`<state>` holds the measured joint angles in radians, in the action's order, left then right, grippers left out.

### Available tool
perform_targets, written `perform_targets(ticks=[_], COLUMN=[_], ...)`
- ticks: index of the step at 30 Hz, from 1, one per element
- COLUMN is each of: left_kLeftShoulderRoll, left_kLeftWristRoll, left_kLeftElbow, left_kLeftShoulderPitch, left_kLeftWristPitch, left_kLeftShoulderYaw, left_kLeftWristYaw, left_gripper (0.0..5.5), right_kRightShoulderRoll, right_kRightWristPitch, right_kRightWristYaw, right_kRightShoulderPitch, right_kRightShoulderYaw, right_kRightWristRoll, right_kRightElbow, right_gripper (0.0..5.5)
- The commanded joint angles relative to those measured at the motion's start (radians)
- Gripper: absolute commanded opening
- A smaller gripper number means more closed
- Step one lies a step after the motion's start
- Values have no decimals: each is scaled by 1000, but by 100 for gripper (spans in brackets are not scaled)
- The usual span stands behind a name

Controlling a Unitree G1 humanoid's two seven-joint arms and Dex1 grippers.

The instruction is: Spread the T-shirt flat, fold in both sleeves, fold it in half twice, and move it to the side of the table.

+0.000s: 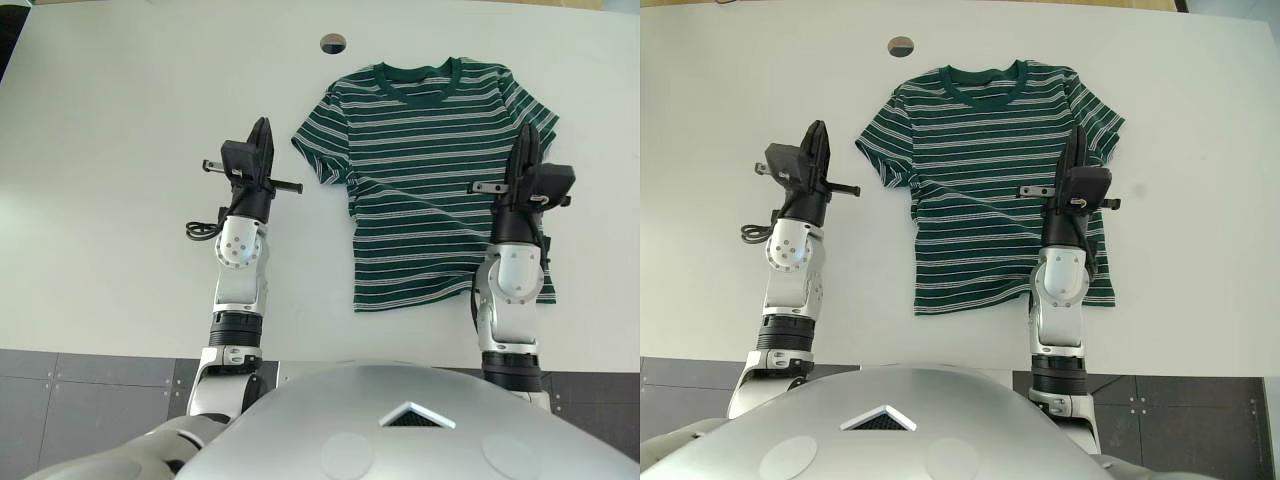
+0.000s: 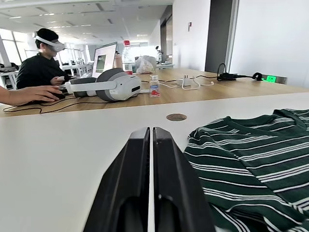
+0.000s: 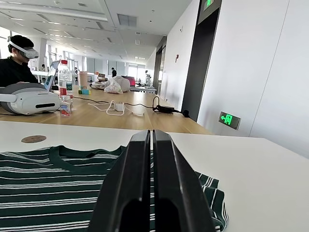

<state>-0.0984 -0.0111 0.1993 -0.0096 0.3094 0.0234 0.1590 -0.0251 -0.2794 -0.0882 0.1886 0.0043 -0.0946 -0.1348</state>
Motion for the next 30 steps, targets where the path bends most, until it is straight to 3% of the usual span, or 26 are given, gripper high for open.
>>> perform_targets(ticks=[1, 6, 11, 15, 20, 30], left_kLeftShoulderRoll=[-75, -94, -60, 5, -24, -311], left_kLeftWristRoll=[-84, -296, -510, -532, -600, -499], left_kLeftElbow=[-121, -129, 43, 161, 191, -38], left_kLeftShoulderPitch=[-28, -175, -301, -351, -396, -237], left_kLeftWristPitch=[-137, -307, -325, -397, -544, -613], left_kLeftShoulderYaw=[129, 350, 504, 521, 548, 481], left_kLeftWristYaw=[136, 253, 171, 149, 201, 521], left_gripper=[15, 15, 15, 15, 15, 15], right_kRightShoulderRoll=[10, 21, 26, 24, 13, -23], right_kRightWristPitch=[24, 34, 36, 39, 42, 83], right_kRightWristYaw=[-5, -11, -15, -13, -15, -27], right_kRightShoulderPitch=[17, 27, 30, 31, 24, -59], right_kRightShoulderYaw=[-6, -13, -15, -21, -48, -146], right_kRightWristRoll=[2, 8, 8, 12, 11, 6], right_kRightElbow=[-37, -59, -79, -83, -133, -305], right_gripper=[10, 10, 10, 10, 10, 10])
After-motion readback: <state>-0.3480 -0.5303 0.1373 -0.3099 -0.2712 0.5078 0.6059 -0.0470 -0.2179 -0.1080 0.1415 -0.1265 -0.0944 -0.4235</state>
